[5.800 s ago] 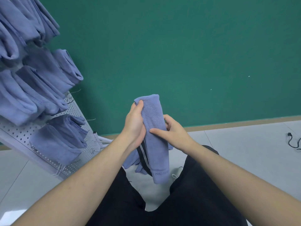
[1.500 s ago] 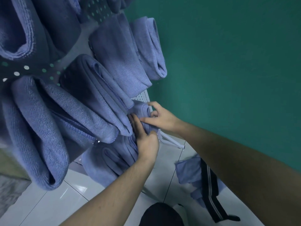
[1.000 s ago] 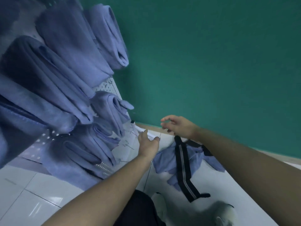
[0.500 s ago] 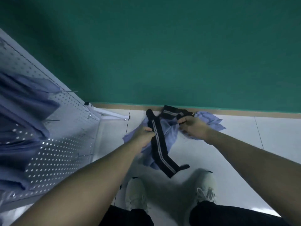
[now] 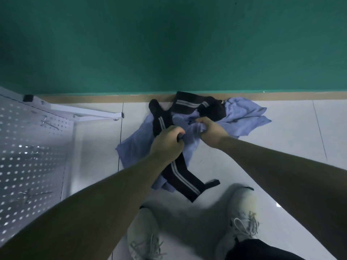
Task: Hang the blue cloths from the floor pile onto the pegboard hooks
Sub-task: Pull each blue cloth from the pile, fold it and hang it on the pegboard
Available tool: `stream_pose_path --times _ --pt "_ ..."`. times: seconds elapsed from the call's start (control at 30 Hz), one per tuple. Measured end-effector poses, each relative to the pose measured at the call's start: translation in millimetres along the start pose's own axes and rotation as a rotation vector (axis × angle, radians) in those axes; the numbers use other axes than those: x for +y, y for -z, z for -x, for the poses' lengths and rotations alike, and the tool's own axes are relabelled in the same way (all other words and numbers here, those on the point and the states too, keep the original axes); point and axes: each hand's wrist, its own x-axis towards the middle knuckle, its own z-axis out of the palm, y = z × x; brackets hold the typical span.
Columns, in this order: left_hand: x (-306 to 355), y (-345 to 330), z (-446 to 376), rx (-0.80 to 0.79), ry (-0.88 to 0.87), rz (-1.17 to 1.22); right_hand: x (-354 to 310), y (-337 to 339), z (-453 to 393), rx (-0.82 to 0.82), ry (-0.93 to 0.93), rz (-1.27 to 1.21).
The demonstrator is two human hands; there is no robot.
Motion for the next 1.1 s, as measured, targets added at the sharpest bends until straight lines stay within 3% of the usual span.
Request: stream_pose_path --times 0.07,0.17,0.27,0.4,0.57,0.73,0.87,0.97,1.1 --pt "0.0 -12.1 -6.0 0.007 -0.009 -0.047 2.7 -7.9 -15.7 0.043 -0.006 0.029" --pt "-6.0 -25.5 -10.6 0.022 -0.077 -0.212 4.7 -16.0 -25.2 -0.037 -0.084 0.193" --pt "-10.1 -34.2 -9.2 0.075 -0.092 -0.182 14.3 -17.9 -23.0 0.022 -0.108 0.247" --pt "3.7 -26.4 -5.7 0.106 -0.107 -0.014 28.2 -4.8 0.7 0.307 0.151 0.157" --pt "38.5 13.6 6.0 0.02 -0.251 0.069 -2.0 46.7 52.6 0.365 0.61 0.043" --pt "84.5 74.4 41.5 0.122 -0.273 0.293 -48.9 100.5 117.0 0.442 0.682 -0.047" --pt "113.0 127.0 75.6 0.102 -0.167 0.441 -77.9 141.6 168.0 0.56 0.769 0.051" --pt "126.8 163.5 105.5 0.198 -0.231 0.427 -95.1 166.9 205.4 0.629 0.788 0.165" --pt "139.0 203.8 141.7 0.197 -0.194 0.468 -109.6 195.8 256.9 0.708 0.834 0.227"
